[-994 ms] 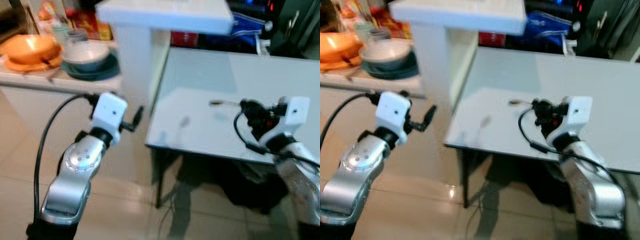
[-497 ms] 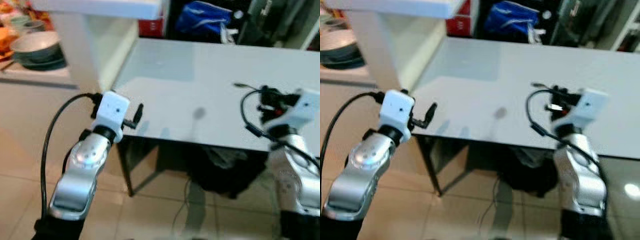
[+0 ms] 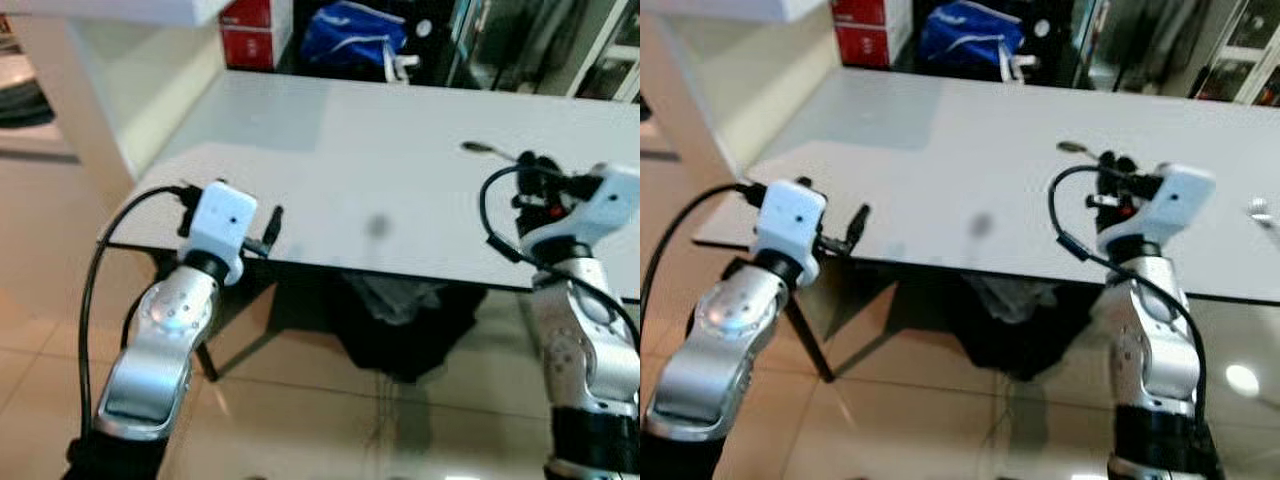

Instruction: Setting the table

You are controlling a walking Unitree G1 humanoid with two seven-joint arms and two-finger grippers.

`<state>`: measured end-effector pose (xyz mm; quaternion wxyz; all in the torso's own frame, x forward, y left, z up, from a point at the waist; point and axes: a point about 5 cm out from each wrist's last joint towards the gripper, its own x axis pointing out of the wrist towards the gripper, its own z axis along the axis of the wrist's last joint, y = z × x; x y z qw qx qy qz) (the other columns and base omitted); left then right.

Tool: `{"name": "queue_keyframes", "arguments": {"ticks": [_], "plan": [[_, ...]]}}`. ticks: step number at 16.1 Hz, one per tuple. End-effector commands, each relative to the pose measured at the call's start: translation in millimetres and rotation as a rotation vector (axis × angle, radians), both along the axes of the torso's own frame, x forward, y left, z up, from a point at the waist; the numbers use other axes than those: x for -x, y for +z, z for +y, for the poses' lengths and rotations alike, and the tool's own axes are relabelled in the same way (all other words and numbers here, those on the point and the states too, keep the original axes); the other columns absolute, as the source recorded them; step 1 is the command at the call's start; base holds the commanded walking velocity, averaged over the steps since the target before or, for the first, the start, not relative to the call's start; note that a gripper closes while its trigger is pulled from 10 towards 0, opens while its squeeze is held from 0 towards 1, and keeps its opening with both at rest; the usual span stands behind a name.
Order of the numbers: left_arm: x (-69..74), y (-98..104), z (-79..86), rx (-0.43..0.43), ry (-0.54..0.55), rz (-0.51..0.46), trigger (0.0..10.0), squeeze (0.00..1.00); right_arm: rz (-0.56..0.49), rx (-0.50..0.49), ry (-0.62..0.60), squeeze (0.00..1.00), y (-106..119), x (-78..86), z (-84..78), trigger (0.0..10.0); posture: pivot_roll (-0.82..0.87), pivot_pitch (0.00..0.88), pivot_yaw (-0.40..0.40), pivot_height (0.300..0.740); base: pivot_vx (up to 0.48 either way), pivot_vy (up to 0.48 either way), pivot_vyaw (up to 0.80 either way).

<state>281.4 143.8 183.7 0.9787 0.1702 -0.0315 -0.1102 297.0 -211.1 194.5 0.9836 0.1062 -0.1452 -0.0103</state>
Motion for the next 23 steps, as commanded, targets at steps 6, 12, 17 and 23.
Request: {"name": "queue_keyframes", "arguments": {"ticks": [6, 12, 17, 23], "plan": [[0.6, 3.8, -2.4, -0.011, -0.014, -0.016, 10.0, 0.00, 0.018, 0.004, 0.060, 0.00, -7.5, -2.3, 8.3, 10.0, 0.04, 0.017, 0.019, 0.740, 0.000, -0.480, 0.00], [-1.2, 5.2, -2.1, 0.009, -0.007, -0.005, 10.0, 0.00, 0.058, -0.016, 0.122, 0.00, -17.5, -1.1, 20.9, 10.0, 0.04, 0.029, 0.022, 0.740, 0.000, -0.160, 0.00], [0.6, 7.9, 2.2, 0.057, -0.005, -0.004, 10.0, 0.00, 0.091, -0.028, 0.191, 0.00, -24.8, -2.6, 38.5, 10.0, 0.04, 0.042, 0.020, 0.740, 0.307, 0.000, 0.00], [4.7, 5.8, 3.3, 0.062, -0.014, 0.011, 10.0, 0.00, 0.098, -0.028, 0.229, 0.00, -27.3, -4.0, 49.5, 10.0, 0.04, 0.045, 0.012, 0.740, 0.441, 0.000, 0.00]]}}
